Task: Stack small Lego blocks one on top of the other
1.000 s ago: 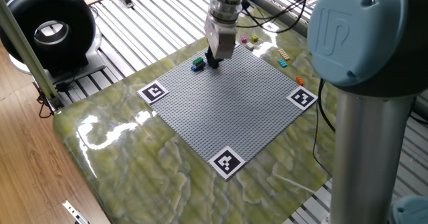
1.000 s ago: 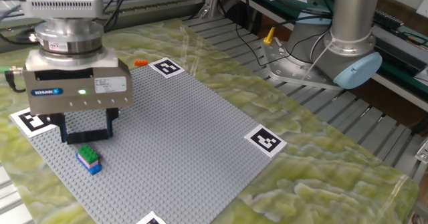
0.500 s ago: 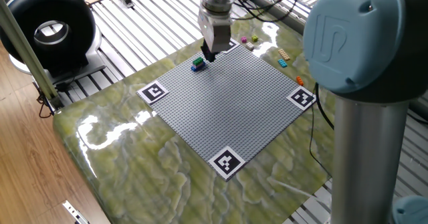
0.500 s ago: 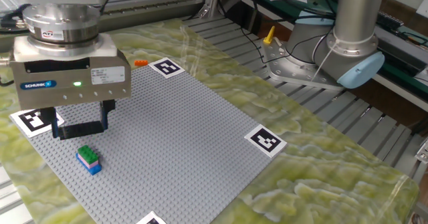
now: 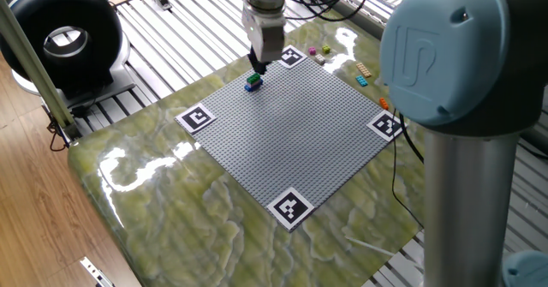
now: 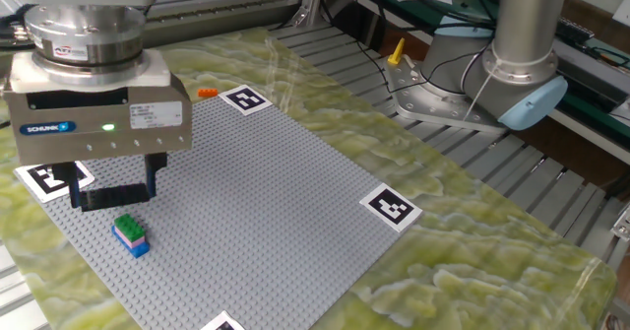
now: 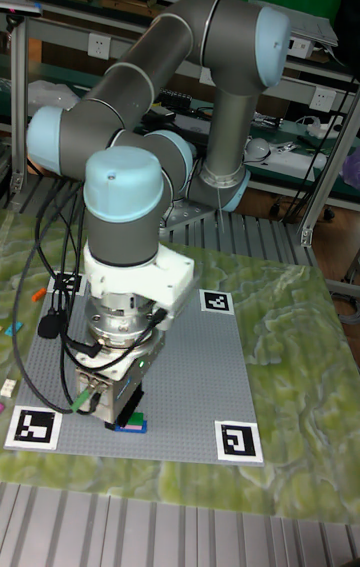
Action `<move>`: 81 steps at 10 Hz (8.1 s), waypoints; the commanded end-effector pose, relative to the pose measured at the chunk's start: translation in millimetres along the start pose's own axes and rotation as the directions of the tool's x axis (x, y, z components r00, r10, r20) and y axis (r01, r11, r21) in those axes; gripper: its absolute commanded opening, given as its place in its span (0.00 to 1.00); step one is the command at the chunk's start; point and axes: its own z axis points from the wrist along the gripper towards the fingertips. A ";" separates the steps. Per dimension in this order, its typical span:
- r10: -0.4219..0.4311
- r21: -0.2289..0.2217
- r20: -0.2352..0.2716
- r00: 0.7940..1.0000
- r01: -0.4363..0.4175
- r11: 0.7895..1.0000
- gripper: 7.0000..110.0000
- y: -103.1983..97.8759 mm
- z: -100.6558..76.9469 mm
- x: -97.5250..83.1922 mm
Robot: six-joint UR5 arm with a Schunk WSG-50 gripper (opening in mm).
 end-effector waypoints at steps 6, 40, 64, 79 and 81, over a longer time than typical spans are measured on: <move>0.720 0.099 -0.054 0.692 -0.714 0.693 0.00 14.1 12.3 -9.6; 0.851 0.085 -0.036 0.524 -0.847 0.525 0.00 19.4 29.2 -2.4; 0.822 0.065 0.027 0.568 -0.822 0.566 0.00 13.3 22.6 -7.2; 0.822 0.079 0.024 0.569 -0.821 0.566 0.00 18.2 34.5 -4.2; 0.821 0.079 0.022 0.570 -0.820 0.567 0.00 19.2 33.5 -3.4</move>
